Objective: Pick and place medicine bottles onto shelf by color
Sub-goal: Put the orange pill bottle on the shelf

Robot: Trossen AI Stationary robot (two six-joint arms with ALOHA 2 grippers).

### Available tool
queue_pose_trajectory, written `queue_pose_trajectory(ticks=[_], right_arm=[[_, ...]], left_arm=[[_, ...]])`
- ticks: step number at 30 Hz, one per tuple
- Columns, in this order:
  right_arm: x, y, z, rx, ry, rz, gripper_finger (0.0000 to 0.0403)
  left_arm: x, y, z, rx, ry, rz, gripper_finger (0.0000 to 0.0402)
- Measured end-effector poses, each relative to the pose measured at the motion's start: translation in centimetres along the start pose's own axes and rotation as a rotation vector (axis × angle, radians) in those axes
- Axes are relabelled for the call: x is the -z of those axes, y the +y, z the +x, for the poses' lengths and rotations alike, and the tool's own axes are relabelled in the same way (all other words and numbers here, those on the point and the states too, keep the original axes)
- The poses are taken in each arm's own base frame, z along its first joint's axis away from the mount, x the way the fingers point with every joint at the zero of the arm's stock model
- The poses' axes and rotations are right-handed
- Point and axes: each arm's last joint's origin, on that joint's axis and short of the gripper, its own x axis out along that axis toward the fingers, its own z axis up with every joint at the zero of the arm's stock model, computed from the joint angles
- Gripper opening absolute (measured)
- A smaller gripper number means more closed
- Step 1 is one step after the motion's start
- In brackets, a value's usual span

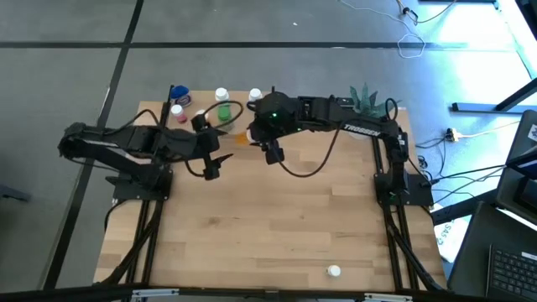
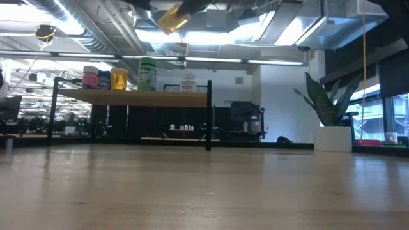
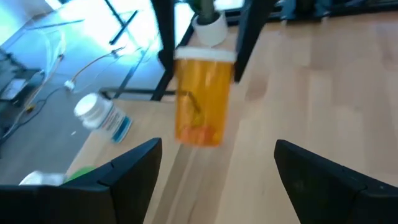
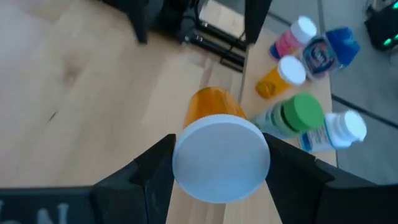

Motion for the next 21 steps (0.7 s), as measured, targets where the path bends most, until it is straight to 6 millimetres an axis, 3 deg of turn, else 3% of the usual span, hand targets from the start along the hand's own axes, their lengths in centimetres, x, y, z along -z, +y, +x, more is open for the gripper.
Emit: queue_pose_trajectory(ticks=[12, 21], right_arm=[[-0.6, 0.1, 0.0, -0.026, -0.071, -0.013, 0.0214], [-0.6, 0.0, 0.0, -0.023, -0.073, -0.011, 0.0214]], left_arm=[[-0.4, -0.5, 2.9, -0.017, 0.012, 0.066, 0.0306], [-0.7, -0.8, 3.4, -0.02, -0.009, 0.087, 0.0306]])
